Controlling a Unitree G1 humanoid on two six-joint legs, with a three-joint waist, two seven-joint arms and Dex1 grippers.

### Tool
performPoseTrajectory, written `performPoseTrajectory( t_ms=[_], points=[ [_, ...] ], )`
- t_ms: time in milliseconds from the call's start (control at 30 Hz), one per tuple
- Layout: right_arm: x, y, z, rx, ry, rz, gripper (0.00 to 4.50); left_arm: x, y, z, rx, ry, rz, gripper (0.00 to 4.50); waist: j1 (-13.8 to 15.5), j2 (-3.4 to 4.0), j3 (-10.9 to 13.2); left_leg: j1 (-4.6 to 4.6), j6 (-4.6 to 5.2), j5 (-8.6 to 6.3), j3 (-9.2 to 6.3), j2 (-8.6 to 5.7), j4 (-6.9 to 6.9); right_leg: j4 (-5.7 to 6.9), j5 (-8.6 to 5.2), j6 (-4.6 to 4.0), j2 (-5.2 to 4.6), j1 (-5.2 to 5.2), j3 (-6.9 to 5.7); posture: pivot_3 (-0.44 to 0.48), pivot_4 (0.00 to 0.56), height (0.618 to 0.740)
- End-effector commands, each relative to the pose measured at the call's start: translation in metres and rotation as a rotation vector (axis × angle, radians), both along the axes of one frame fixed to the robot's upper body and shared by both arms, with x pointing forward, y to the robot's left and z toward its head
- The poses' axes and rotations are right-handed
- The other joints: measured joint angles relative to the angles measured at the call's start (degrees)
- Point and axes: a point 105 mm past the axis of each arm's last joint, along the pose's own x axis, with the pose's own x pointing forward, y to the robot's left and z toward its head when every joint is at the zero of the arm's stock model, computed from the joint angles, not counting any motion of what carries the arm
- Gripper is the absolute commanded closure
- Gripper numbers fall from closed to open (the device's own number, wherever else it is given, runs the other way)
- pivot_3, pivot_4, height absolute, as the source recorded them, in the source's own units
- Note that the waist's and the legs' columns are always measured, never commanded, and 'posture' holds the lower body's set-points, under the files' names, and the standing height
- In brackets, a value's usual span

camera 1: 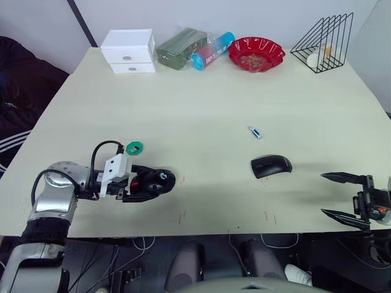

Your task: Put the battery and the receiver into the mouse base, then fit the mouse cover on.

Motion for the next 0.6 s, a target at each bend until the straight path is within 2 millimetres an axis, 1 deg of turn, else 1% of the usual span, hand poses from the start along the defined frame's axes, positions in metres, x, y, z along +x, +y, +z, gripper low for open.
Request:
performPoseTrajectory(
  t_ms=[33, 100, 167, 200, 233, 300, 333, 400, 467, 600],
  points=[
    [0.001, -0.001, 0.008, 0.003, -0.052, -0.003, 0.0, -0.004, -0.03, 0.017, -0.009, -0.013, -0.078, 1.53, 0.0, 0.0, 0.0, 0.0, 0.0, 0.0, 0.0, 0.0, 0.0, 0.0, 0.0, 0.0, 0.0, 0.0, 0.0, 0.0, 0.15, 0.74],
    [0.002, -0.001, 0.008, 0.004, -0.053, -0.001, 0.0, -0.003, -0.043, 0.02, -0.009, -0.025, -0.085, 1.53, 0.0, 0.01, 0.0, 0.0, 0.0, 0.0, 0.0, -0.01, 0.0, 0.0, 0.0, 0.0, 0.01, 0.0, 0.01, 0.0, 0.15, 0.74],
    [0.003, -0.001, 0.009, 0.003, -0.055, -0.001, 0.0, -0.003, -0.066, 0.028, -0.024, -0.025, -0.11, 1.53, -0.1, 0.01, 0.0, 0.01, 0.0, 0.0, -0.02, -0.01, 0.0, 0.01, 0.0, 0.0, 0.03, 0.0, 0.01, 0.0, 0.15, 0.74],
    [0.003, -0.001, 0.009, 0.002, -0.055, -0.001, 0.0, -0.003, -0.075, 0.031, -0.028, -0.026, -0.115, 1.53, 0.0, 0.0, 0.0, 0.0, 0.0, 0.0, -0.03, -0.01, 0.0, 0.01, 0.0, 0.0, 0.03, 0.0, 0.01, 0.0, 0.15, 0.74],
    [0.003, -0.001, 0.009, 0.002, -0.055, -0.001, 0.0, -0.003, -0.08, 0.033, -0.03, -0.027, -0.115, 1.53, 0.1, 0.0, 0.0, -0.02, 0.0, 0.0, -0.04, -0.02, 0.03, 0.0, 0.0, 0.01, 0.03, 0.01, 0.02, 0.0, 0.15, 0.74],
    [0.004, -0.001, 0.009, 0.001, -0.059, -0.002, 0.0, -0.001, -0.097, 0.044, -0.086, -0.031, -0.124, 1.53, 0.1, 0.0, 0.0, -0.04, 0.0, 0.0, -0.11, -0.04, 0.04, -0.01, 0.0, 0.01, 0.03, 0.02, 0.02, 0.0, 0.15, 0.74],
    [0.004, -0.001, 0.01, 0.001, -0.06, -0.002, 0.0, -0.002, -0.103, 0.046, -0.082, -0.03, -0.133, 1.53, 0.1, 0.0, 0.0, -0.05, 0.0, 0.0, -0.2, -0.05, 0.04, 0.0, 0.0, 0.01, 0.04, 0.02, 0.01, 0.0, 0.15, 0.74],
    [0.004, -0.001, 0.01, 0.003, -0.063, -0.001, 0.0, -0.003, -0.113, 0.04, -0.018, -0.041, -0.155, 1.53, 0.0, 0.02, 0.0, -0.05, 0.0, 0.0, -0.36, -0.05, 0.04, 0.0, 0.0, 0.0, 0.07, 0.01, 0.01, 0.0, 0.15, 0.74],
    [0.005, 0.0, 0.011, 0.005, -0.066, 0.0, 0.0, -0.004, -0.118, 0.034, 0.034, -0.059, -0.174, 1.53, -0.2, 0.03, 0.0, -0.03, 0.0, 0.0, -0.39, -0.05, 0.04, 0.0, 0.0, 0.0, 0.09, 0.02, 0.03, 0.0, 0.15, 0.74],
    [0.004, 0.001, 0.011, 0.009, -0.072, 0.004, 0.0, -0.004, -0.132, 0.027, 0.051, -0.055, -0.197, 1.53, -0.2, 0.03, 0.0, -0.02, 0.0, 0.01, -0.39, -0.06, 0.04, 0.01, 0.0, 0.0, 0.1, 0.02, 0.06, 0.0, 0.15, 0.74]
  ],
)
